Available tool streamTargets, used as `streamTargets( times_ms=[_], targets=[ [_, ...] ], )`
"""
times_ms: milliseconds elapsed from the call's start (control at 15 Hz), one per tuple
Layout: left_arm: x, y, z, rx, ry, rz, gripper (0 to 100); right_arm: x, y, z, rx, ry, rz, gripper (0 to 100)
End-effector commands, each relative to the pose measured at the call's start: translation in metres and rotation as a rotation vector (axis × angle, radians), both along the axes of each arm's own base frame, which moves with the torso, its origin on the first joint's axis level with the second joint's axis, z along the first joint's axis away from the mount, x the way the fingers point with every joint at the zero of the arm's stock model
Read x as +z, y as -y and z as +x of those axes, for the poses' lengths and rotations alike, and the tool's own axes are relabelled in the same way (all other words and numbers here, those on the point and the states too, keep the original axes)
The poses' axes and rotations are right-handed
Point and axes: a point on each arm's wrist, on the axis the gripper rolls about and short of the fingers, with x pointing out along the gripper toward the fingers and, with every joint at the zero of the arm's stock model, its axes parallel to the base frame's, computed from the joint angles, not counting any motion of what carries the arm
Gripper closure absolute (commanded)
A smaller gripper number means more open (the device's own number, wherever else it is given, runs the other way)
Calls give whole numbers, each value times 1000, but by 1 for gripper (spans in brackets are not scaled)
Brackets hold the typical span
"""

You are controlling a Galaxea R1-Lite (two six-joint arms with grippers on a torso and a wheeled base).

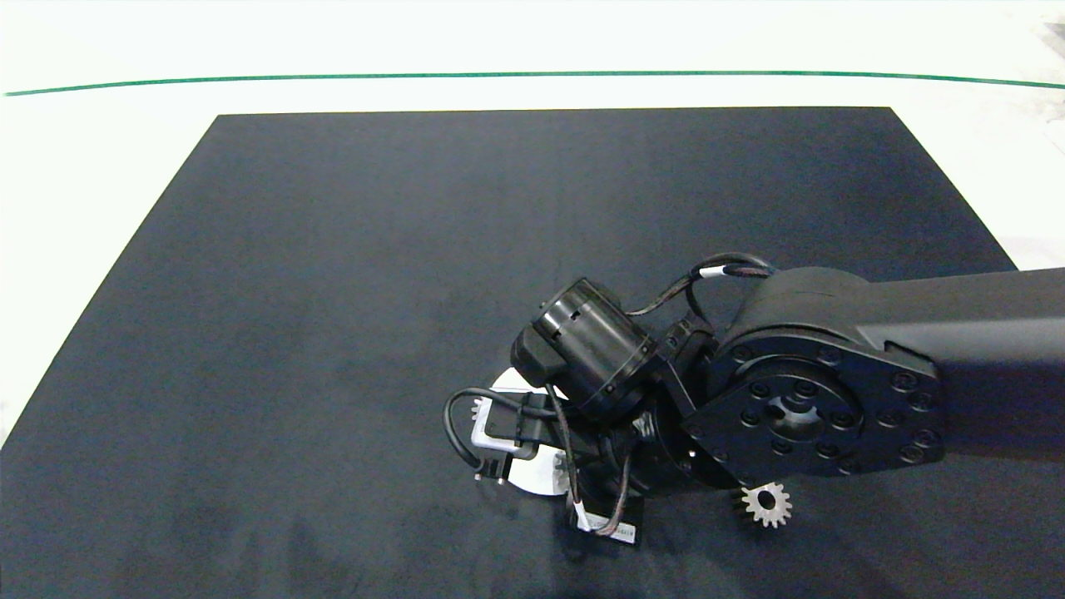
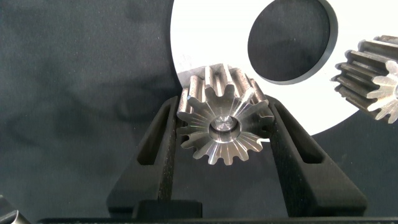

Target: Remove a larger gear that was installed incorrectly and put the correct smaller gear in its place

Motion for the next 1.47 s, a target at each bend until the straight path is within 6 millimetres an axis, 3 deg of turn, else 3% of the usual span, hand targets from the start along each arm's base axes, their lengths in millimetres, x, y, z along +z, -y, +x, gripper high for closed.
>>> streamTargets(
  times_ms=[67,533,800,1133,1267,1467],
  targets=[
    [-1,0,0,0,-5,1,0,10,0,-2,5,19,23,69],
    [-2,0,0,-2,-13,10,0,33,6,-17,29,56,75,69],
    [-3,0,1,-5,-19,13,0,52,21,-24,21,84,115,69],
    [-4,0,0,-5,-19,13,0,68,61,-8,-164,113,159,69],
    [-4,0,0,-7,-21,15,0,66,78,-2,-236,124,122,69],
    [-6,0,-1,-11,-26,28,0,58,86,11,-317,121,154,69]
  ],
)
